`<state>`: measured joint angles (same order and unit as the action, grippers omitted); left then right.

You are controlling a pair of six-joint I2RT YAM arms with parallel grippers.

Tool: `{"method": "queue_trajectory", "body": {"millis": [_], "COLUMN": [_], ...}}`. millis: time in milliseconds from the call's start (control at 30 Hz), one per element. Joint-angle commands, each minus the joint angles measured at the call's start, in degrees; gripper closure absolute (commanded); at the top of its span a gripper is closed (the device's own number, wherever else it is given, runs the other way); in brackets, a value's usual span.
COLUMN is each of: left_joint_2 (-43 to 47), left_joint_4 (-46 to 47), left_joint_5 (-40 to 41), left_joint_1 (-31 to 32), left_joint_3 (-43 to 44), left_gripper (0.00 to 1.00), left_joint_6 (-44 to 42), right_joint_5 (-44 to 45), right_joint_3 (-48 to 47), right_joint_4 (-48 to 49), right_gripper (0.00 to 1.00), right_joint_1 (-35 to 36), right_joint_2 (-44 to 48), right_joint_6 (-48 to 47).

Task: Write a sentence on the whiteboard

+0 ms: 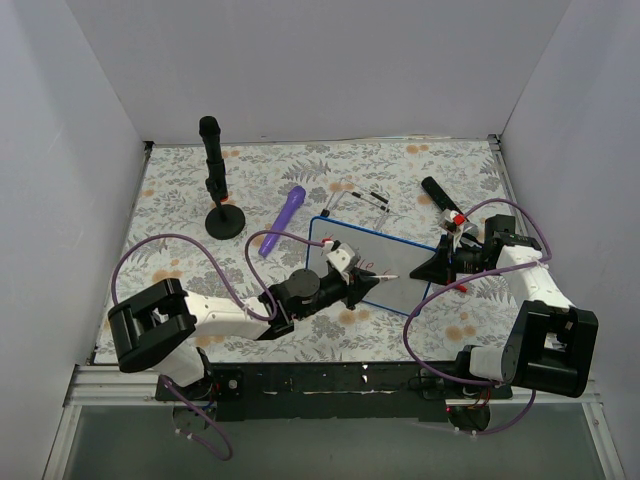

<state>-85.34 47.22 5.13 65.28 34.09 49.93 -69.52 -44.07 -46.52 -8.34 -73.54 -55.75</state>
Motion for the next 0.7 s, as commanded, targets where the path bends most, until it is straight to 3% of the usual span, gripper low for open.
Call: {"method": "queue_trajectory", "body": {"millis": [0,667], "left_joint_2": [-0.1,2.0], "left_joint_4": [1.6,2.1], "left_joint_5": [1.1,5.7], "left_joint_1": [0.2,0.2], "left_joint_3": [2.0,-0.3], "left_gripper": [1.0,1.0], "left_joint_6": [-1.2,-1.9], "right_joint_5": [-2.7,-2.8], "right_joint_3": [-1.2,-1.0], "right_joint_4": [-1.0,-0.9], "right_gripper": [0.99,0.99], "right_joint_1": [0.1,0.2], "right_joint_2": [0.1,0.1], "right_joint_6": [-1.0,-1.0]}}
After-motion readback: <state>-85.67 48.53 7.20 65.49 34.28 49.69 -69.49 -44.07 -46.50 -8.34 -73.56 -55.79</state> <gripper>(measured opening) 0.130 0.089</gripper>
